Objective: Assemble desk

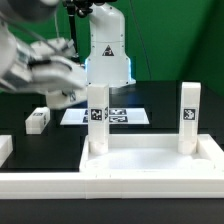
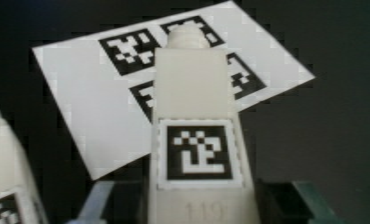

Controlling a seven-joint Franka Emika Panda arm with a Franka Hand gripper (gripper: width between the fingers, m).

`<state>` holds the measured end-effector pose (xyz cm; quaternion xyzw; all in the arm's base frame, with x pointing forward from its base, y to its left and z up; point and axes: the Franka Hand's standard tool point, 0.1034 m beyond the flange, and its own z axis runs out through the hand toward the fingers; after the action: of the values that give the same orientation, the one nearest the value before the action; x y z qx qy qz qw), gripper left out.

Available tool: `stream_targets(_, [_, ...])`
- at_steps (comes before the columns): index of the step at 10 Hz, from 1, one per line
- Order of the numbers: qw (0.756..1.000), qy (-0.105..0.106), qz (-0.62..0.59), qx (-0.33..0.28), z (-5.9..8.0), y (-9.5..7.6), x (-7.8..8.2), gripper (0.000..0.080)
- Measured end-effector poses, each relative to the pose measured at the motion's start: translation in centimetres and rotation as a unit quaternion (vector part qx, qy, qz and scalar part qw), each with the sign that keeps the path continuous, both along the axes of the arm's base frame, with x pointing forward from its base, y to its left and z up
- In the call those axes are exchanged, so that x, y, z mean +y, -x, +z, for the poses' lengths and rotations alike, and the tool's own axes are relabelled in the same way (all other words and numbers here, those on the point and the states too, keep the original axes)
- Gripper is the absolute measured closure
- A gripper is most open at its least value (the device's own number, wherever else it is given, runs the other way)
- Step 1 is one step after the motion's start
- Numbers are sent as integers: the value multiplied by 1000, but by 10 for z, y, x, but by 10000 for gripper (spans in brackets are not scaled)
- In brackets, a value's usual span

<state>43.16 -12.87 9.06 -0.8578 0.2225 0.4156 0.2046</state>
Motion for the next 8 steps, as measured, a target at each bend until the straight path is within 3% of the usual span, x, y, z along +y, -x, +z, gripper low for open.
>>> stream_targets(2, [1000, 9, -3, -22, 47, -9, 15, 511])
stream_targets(4, [997, 61, -33, -37, 96, -33, 51, 510])
stream_targets(6, [991, 88, -34, -93, 85, -52, 49, 510])
stream_targets(7, [988, 96, -37, -116, 90, -53, 52, 510])
stream_targets(8, [979, 128, -53, -149, 86, -60, 55, 510])
